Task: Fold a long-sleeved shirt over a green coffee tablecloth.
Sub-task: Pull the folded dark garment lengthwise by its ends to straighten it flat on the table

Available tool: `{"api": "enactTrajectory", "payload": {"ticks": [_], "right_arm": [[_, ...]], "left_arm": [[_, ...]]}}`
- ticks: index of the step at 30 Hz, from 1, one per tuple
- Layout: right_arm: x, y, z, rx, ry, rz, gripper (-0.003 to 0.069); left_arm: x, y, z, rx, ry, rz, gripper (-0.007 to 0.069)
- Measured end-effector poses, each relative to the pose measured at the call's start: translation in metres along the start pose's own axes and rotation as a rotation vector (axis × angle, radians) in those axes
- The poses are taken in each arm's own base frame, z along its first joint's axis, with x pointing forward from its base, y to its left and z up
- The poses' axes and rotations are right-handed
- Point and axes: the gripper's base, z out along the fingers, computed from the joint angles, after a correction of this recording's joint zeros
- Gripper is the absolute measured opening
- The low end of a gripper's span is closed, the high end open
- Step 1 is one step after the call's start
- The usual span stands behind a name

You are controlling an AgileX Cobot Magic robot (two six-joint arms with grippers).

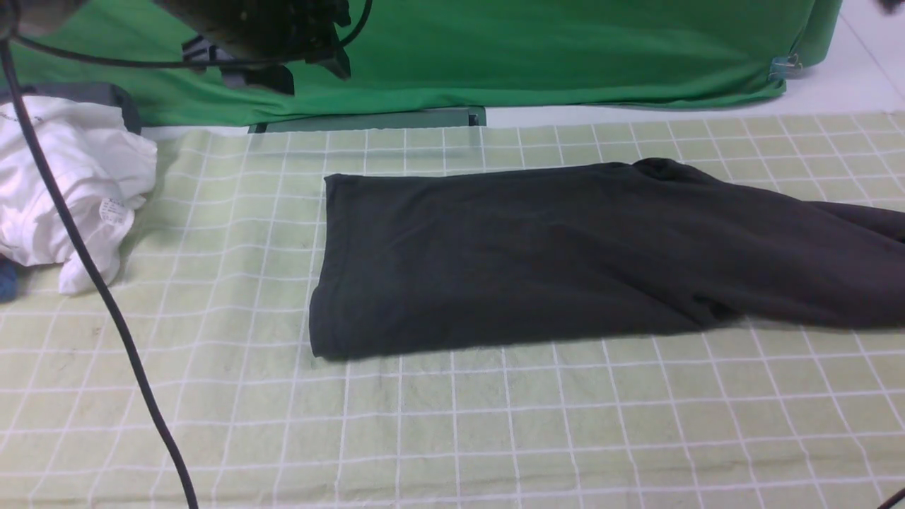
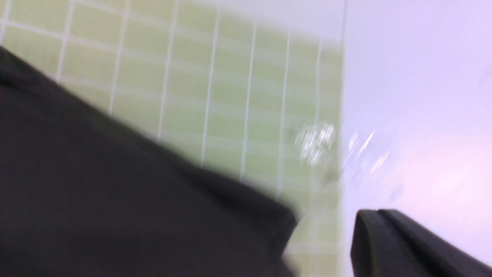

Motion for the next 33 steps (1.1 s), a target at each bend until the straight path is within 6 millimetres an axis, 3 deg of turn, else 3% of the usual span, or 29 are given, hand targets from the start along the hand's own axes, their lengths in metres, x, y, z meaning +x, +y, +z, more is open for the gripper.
{"api": "enactTrajectory", "payload": {"ticks": [2,4,9,12,17,22,33], "right_arm": [[0.028,-0.029,0.019,-0.094,0.083,0.127,0.0025],[0.055,-0.045,0.047,-0.183,0.171,0.206,0.0081],[0.116,-0.059,0.117,-0.258,0.283,0.332,0.0316],[0.137,-0.065,0.146,-0.239,0.269,0.397,0.0425],[0.139,-0.064,0.164,-0.232,0.238,0.413,0.0450],[0.126,-0.042,0.186,-0.242,0.199,0.354,0.0450],[0.124,-0.022,0.208,-0.198,0.236,0.193,0.0449]], "left_arm": [[0.001,0.000,0.000,0.004,0.015,-0.004,0.0484],[0.002,0.000,0.000,0.006,0.019,-0.006,0.0477],[0.002,-0.001,0.000,0.009,0.017,-0.009,0.0472],[0.002,-0.001,0.000,0.009,0.017,-0.008,0.0472],[0.001,-0.001,0.000,0.010,0.014,-0.004,0.0472],[-0.001,-0.001,0.000,0.017,-0.007,-0.008,0.0472],[-0.001,-0.002,0.000,0.027,-0.008,-0.011,0.0472]]}}
